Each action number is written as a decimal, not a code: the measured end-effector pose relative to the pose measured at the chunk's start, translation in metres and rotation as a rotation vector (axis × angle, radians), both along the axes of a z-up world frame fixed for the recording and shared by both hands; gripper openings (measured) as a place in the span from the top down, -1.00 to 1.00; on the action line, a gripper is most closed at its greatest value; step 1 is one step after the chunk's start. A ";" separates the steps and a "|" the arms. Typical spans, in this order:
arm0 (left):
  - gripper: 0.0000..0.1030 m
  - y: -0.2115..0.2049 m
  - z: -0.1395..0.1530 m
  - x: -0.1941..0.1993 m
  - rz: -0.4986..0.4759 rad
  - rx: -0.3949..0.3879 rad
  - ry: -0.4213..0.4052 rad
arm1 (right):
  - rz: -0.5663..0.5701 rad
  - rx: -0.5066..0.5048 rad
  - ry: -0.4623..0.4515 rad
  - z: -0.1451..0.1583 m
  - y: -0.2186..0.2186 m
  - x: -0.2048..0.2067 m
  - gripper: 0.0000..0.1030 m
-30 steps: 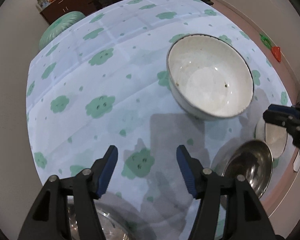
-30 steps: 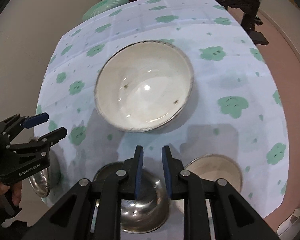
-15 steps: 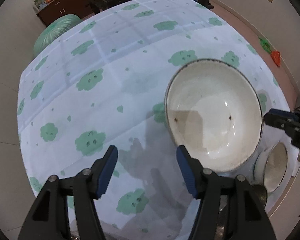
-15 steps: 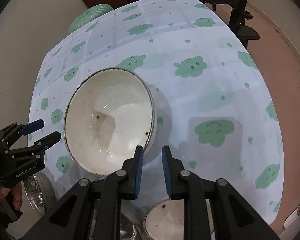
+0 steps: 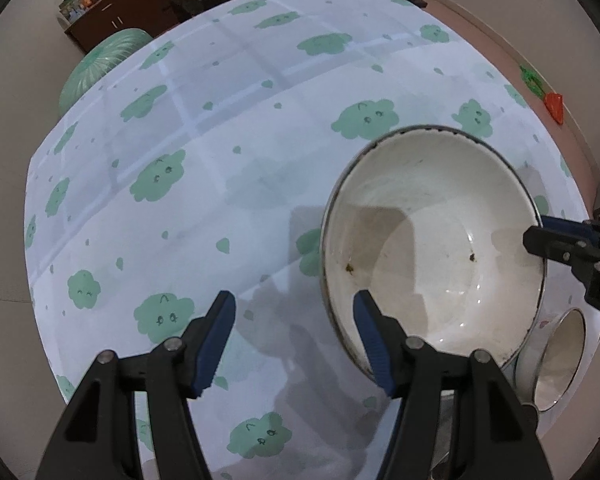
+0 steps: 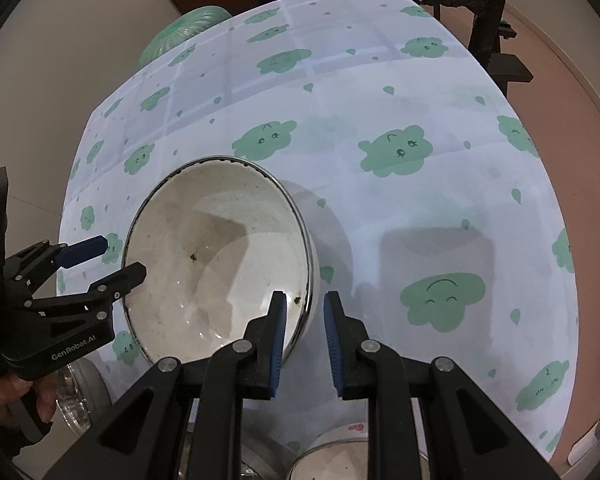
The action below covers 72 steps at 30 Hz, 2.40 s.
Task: Organize plates and bowls
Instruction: 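Close the left gripper on a white enamel bowl rim while the right gripper grips another, then lift and move both white enamel bowls by their rims, then lower the white enamel bowls onto the cloth and open both grippers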
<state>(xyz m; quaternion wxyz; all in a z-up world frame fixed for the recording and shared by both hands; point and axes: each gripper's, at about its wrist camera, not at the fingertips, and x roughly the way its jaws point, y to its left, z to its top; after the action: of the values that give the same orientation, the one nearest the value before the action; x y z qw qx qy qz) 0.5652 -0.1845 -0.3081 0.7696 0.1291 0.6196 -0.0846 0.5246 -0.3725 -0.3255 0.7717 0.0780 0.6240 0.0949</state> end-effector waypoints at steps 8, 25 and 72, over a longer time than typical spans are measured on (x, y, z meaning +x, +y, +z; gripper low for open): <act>-0.20 -0.003 -0.009 0.004 0.000 0.005 0.010 | 0.014 -0.022 0.010 -0.007 0.005 0.002 0.59; 0.80 -0.017 -0.014 -0.006 -0.063 -0.039 0.018 | 0.040 -0.039 0.011 -0.011 0.011 0.000 0.80; 0.69 0.008 -0.015 -0.059 -0.028 -0.030 0.034 | 0.097 -0.056 0.036 -0.013 0.038 -0.043 0.76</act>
<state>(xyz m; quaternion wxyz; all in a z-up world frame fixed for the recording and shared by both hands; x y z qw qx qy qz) 0.5058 -0.1767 -0.3228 0.7595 0.1245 0.6294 -0.1069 0.4814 -0.3341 -0.3385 0.7568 0.0276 0.6431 0.1135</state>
